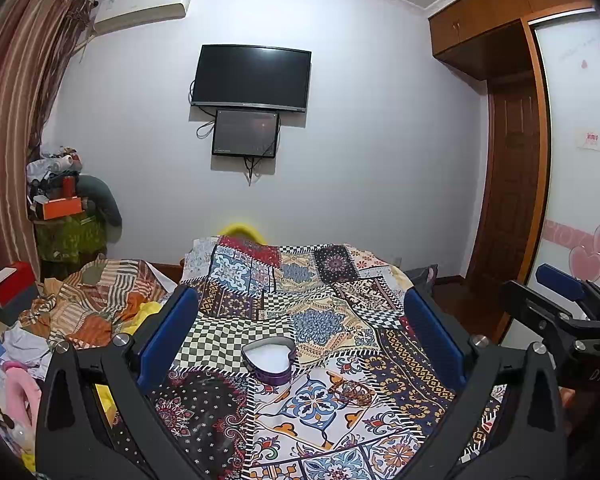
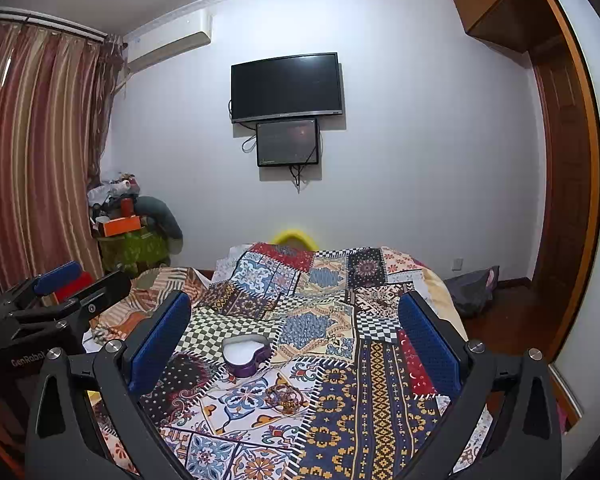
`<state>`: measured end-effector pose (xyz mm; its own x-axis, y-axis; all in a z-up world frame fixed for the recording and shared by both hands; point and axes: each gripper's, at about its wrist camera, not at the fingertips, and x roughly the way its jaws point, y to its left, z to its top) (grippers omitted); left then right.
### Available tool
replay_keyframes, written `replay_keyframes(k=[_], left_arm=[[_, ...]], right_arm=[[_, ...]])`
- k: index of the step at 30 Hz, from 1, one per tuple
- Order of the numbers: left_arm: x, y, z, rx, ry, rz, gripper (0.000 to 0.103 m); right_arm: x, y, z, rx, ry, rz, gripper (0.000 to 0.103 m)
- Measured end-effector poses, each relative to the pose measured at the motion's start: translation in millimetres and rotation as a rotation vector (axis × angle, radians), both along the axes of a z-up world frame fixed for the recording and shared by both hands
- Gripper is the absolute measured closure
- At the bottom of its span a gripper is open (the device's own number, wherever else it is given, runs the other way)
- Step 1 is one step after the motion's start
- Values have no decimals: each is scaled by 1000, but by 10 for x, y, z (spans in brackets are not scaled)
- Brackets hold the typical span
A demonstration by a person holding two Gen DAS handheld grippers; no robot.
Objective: Organize jewelry
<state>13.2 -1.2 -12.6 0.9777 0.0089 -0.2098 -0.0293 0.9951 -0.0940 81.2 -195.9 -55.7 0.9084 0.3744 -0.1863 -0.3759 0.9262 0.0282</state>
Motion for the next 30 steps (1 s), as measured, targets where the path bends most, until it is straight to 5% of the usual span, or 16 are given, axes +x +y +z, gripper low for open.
replay_keyframes(k=[11,21,30], left_arm=[[298,125,-265,-29,99,27,0],[892,279,-956,-79,376,-2,0],[1293,158,-1460,-52,560,-66,16]], right_arm=[[302,45,-297,-45,86,-24,0],[907,30,-979,-179,309,-42,0],[1234,86,-1251,-252,440,41,8]])
